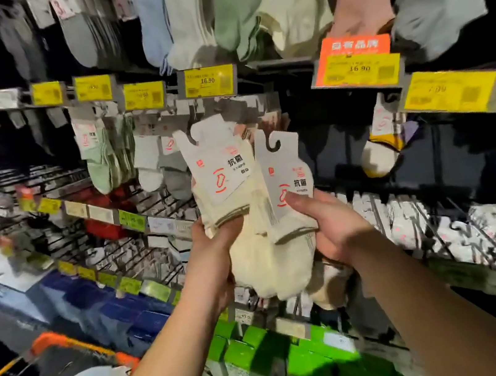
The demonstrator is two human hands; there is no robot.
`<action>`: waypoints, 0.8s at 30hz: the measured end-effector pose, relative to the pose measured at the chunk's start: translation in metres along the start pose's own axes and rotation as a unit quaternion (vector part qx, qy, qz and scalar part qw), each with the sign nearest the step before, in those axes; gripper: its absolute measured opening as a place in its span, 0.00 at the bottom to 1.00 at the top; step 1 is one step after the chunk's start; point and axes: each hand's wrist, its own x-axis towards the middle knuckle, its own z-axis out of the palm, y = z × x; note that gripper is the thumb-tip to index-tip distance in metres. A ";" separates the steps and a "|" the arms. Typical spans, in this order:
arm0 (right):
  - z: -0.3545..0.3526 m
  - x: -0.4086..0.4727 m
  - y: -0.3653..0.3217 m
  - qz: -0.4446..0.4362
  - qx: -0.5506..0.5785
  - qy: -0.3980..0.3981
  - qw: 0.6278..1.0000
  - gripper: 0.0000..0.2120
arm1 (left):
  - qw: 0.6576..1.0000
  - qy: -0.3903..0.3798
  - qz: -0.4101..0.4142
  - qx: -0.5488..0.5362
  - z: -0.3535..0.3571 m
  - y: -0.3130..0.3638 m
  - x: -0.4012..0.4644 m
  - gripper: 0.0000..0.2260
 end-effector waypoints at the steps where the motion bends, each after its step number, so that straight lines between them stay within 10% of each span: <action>1: 0.003 0.001 -0.002 -0.005 0.008 0.008 1.000 0.19 | 1.000 -0.007 0.003 0.003 -0.003 0.004 0.002 0.31; 24: 0.006 0.048 -0.063 -0.152 -0.226 0.170 0.947 0.11 | 0.998 -0.050 -0.026 -0.014 -0.032 0.024 0.015 0.15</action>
